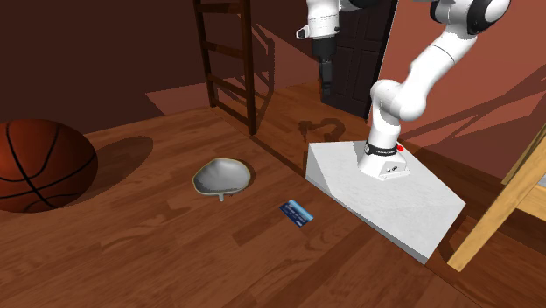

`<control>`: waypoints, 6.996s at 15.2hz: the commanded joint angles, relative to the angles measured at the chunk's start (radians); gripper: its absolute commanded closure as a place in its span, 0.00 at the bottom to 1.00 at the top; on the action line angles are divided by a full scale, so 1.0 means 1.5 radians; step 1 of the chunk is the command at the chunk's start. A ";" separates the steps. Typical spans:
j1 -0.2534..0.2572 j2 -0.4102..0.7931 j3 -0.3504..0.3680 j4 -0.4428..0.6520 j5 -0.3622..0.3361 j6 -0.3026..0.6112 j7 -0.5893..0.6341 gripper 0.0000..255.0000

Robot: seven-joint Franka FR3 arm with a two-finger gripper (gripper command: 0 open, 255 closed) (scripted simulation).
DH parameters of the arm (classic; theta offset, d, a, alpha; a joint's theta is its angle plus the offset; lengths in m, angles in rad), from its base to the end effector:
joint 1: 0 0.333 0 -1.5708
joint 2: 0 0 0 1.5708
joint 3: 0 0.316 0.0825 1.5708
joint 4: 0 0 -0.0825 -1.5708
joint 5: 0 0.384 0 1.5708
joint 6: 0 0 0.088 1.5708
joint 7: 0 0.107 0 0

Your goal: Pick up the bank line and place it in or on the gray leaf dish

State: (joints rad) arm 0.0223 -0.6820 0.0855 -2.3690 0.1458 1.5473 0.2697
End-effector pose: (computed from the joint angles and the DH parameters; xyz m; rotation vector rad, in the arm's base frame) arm 0.3249 0.0565 0.5489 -3.0529 0.2935 0.2384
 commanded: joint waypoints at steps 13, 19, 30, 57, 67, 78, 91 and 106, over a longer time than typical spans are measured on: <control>0.019 0.226 0.149 0.033 0.197 0.160 0.322 0.00; 0.029 0.361 0.194 0.090 0.249 0.247 0.441 0.00; 0.069 0.612 0.226 0.236 0.292 0.386 0.615 0.00; 0.086 0.630 0.236 0.222 0.298 0.426 0.619 1.00; 0.078 0.580 0.235 0.252 0.294 0.354 0.653 1.00; 0.071 0.538 0.233 0.300 0.289 0.275 0.692 1.00; 0.017 0.765 0.168 0.642 0.185 0.103 0.663 1.00; 0.011 0.887 0.149 0.759 0.155 0.088 0.632 1.00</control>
State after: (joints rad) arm 0.0403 0.6482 0.3093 -1.2161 0.3775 1.6674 1.2258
